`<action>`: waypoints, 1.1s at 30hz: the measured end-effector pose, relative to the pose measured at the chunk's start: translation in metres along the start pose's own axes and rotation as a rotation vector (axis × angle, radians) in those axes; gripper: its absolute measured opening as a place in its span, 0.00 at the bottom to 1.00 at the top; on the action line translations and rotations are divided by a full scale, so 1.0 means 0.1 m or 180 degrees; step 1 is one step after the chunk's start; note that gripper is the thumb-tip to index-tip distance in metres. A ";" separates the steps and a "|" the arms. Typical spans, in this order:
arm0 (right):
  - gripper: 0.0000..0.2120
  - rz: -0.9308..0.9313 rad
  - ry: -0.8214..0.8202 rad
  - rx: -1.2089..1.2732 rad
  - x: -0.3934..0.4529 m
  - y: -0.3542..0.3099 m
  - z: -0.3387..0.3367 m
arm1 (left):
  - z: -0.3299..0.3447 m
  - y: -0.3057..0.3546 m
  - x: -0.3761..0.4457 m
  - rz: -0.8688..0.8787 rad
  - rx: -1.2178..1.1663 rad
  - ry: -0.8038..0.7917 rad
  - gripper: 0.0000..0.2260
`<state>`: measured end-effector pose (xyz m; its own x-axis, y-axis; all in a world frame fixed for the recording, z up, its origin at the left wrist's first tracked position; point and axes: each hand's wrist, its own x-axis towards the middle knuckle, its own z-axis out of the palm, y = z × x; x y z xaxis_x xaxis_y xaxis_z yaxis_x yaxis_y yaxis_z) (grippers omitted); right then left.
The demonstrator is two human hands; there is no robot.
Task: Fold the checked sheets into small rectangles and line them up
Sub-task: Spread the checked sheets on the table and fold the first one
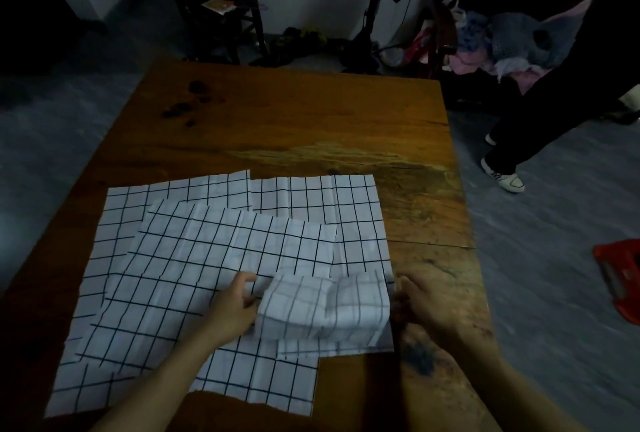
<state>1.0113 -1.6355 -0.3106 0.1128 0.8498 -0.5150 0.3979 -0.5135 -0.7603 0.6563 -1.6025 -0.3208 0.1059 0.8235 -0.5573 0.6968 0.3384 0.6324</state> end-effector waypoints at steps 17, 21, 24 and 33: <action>0.14 0.0061 0.0076 0.0109 0.13 0.08 0.23 | 0.25 0.32 0.26 0.0106 -0.0852 0.0426 0.07; 0.10 -0.0121 0.0010 -0.0078 0.09 0.11 0.23 | 0.28 0.33 0.25 0.0126 -0.0840 0.0420 0.07; 0.10 -0.0159 0.0128 0.0021 0.08 0.10 0.22 | 0.26 0.33 0.23 0.0166 -0.0882 0.0552 0.06; 0.12 -0.0257 0.0296 0.0429 0.15 -0.07 0.09 | 0.24 0.40 0.21 0.0134 -0.1178 0.0638 0.11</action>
<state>1.0015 -1.6205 -0.3161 0.1716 0.8930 -0.4161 0.2841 -0.4492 -0.8470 0.7041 -1.5828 -0.3200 -0.0368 0.9001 -0.4341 0.3891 0.4131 0.8234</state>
